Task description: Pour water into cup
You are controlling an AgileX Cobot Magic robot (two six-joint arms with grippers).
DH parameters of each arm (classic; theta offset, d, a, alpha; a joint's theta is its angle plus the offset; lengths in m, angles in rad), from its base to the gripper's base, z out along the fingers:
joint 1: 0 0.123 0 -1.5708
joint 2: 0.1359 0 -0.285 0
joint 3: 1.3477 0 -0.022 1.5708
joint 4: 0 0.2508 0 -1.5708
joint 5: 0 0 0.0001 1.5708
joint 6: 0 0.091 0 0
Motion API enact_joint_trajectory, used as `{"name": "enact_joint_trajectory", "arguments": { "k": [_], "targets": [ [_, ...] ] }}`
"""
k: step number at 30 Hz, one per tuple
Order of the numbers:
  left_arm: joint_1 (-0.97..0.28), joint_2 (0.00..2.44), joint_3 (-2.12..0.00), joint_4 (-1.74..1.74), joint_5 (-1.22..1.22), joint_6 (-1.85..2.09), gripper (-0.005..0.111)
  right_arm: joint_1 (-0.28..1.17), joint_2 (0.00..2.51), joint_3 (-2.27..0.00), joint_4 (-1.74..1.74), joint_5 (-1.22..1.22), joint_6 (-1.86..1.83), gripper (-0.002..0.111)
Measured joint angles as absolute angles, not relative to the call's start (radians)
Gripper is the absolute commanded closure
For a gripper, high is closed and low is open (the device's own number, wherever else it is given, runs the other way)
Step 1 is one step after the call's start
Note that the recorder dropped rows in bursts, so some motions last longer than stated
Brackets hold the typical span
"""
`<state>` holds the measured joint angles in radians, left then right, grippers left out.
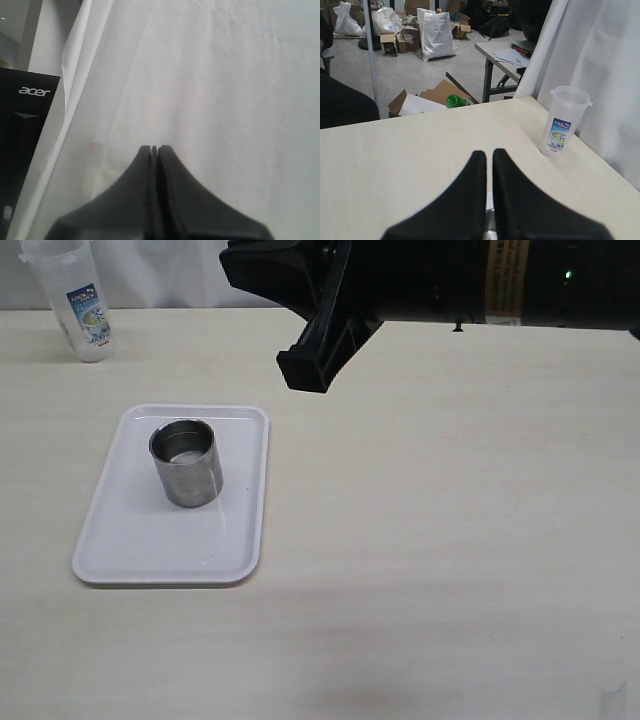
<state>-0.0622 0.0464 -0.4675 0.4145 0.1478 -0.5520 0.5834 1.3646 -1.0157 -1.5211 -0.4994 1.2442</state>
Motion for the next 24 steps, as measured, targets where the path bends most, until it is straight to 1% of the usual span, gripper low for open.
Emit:
{"name": "enact_joint_trajectory", "arguments": {
  "k": [19,21,24],
  "targets": [
    [-0.062,0.046,-0.467,0.413,0.148,-0.550,0.107,0.583,1.365,-1.016,-1.521,-0.499,1.244,0.104],
    [-0.062,0.046,-0.467,0.391,0.148,-0.520,0.107,0.583,1.365,-1.016,-1.521,-0.499,1.244,0.104],
    [-0.062,0.046,-0.467,0.290,0.150,-0.373,0.107,0.583,1.365,-1.016,-1.521,-0.499,1.244,0.104]
  ]
}}
